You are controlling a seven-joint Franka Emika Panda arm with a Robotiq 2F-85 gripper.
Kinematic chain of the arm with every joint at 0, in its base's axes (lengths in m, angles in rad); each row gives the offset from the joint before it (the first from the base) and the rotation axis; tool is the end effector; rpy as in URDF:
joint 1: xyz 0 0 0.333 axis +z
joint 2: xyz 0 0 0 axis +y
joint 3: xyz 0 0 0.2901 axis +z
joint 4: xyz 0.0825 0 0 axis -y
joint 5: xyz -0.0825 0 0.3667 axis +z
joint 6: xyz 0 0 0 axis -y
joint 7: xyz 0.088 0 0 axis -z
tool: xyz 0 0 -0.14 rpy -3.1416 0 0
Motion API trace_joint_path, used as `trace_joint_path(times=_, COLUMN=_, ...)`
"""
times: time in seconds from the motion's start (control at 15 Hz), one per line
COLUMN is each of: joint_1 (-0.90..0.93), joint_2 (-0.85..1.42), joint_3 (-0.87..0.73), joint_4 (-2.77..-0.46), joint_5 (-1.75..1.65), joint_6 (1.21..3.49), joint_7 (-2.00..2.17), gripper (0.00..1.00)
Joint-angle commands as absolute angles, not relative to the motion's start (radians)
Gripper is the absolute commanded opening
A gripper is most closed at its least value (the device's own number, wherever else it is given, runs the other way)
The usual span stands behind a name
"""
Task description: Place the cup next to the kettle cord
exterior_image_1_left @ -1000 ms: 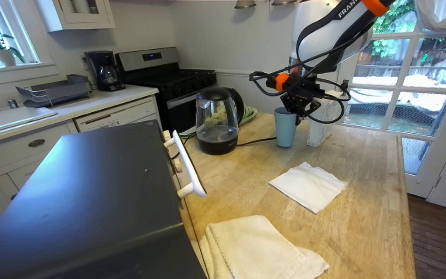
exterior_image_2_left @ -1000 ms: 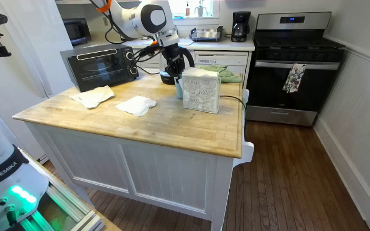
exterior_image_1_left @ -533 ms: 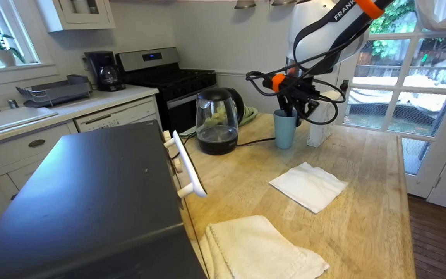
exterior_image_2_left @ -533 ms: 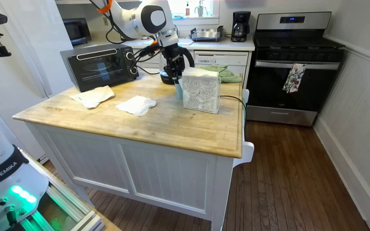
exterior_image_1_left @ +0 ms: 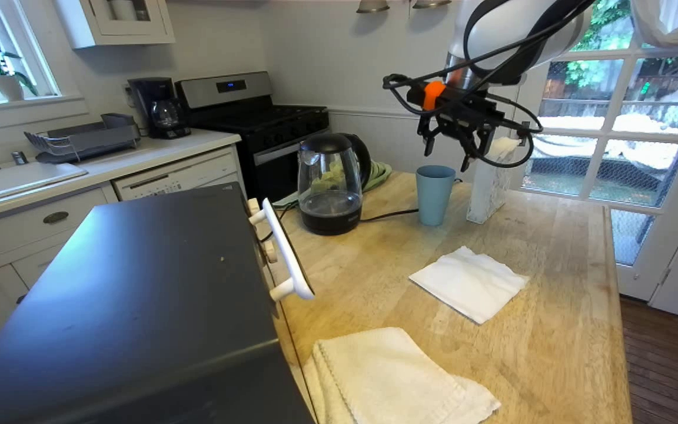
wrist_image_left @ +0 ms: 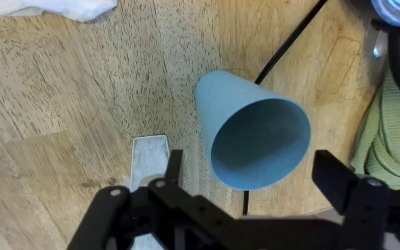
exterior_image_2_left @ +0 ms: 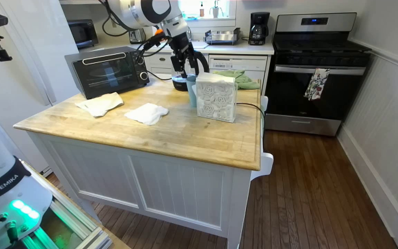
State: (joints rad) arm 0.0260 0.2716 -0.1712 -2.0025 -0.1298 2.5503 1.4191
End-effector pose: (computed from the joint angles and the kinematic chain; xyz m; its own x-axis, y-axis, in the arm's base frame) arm 0.6071 -0.0868 0.3078 0.0922 -0.9788 0.1828 -0.9610 -0.1355 -0.2409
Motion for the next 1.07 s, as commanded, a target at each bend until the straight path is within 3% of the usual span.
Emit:
trace_joint_path(times=0.0, joint_1=0.000, joint_2=0.085, joint_3=-0.134, joint_4=-2.179, joint_5=-0.105, joint_6=2.589, joint_7=1.214, gripper=1.00)
trace_joint_path(times=0.47, joint_1=-0.012, joint_2=-0.265, joint_3=-0.086, joint_4=-2.442, joint_5=-0.126, joint_6=2.462, joint_7=0.844, gripper=1.00)
trace_joint_path(times=1.0, joint_1=-0.081, joint_2=-0.498, joint_3=-0.093, joint_4=-2.549, joint_5=-0.125, joint_6=2.326, joint_7=0.310, gripper=1.00)
